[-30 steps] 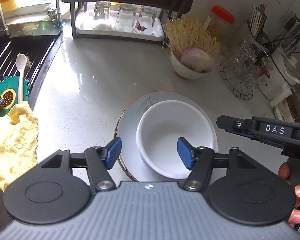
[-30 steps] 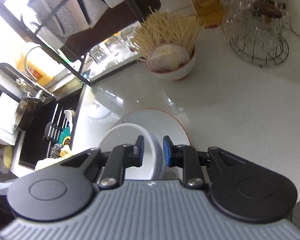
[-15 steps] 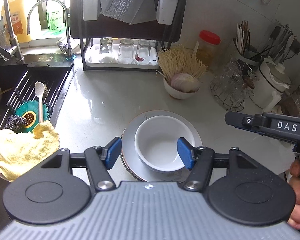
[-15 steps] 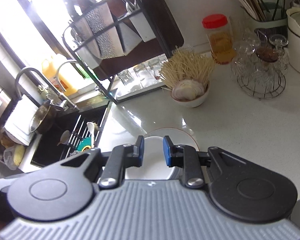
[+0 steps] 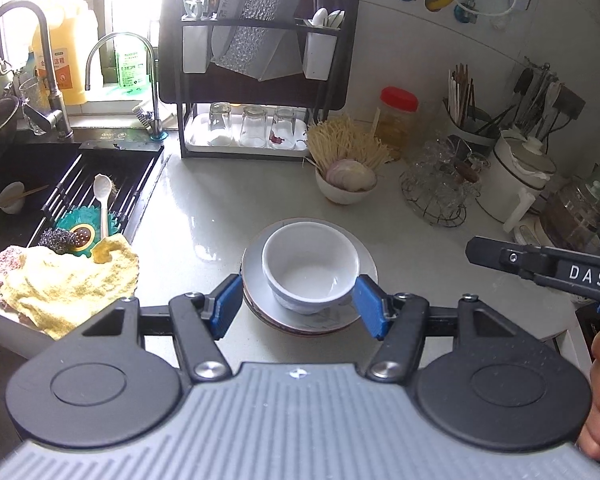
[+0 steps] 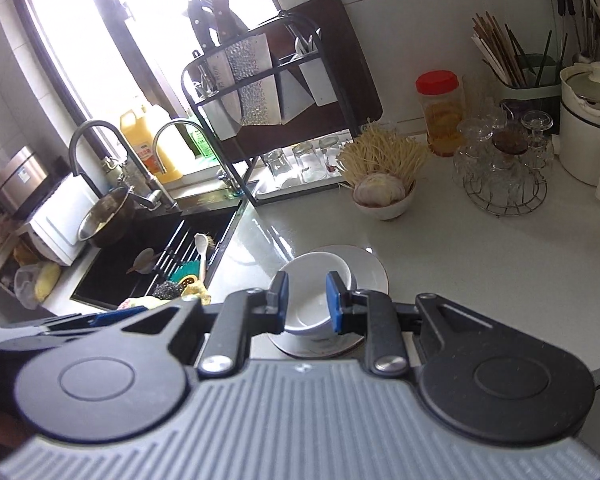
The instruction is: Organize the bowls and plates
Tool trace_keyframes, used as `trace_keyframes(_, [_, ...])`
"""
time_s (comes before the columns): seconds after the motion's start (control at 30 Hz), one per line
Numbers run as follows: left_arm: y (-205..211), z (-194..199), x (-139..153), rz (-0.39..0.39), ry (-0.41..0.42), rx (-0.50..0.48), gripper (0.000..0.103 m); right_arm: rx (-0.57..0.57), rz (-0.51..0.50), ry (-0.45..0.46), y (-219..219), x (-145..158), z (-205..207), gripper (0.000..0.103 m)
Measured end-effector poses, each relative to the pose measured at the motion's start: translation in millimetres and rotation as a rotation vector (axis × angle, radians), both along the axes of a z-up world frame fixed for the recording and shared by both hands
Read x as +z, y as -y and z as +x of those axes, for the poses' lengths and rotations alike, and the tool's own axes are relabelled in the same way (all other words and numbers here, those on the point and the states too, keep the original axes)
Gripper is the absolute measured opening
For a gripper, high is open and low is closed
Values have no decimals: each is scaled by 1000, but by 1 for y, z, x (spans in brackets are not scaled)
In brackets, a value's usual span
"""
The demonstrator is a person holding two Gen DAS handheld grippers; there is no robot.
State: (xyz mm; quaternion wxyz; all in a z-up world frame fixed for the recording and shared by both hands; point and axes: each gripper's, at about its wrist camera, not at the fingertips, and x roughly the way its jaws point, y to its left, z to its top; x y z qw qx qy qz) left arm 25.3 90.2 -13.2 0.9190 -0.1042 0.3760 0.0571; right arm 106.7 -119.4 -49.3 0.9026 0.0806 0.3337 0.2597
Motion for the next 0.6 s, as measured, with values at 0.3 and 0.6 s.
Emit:
trace_keyframes(0.3, [24,-45,-15,6,-38,6,67,10,-36,9,13,-12,-44,24])
trace_keyframes(0.6, [30,-73,-29,-3,-51,27,67,14,-76,1,17,-28,-68,24])
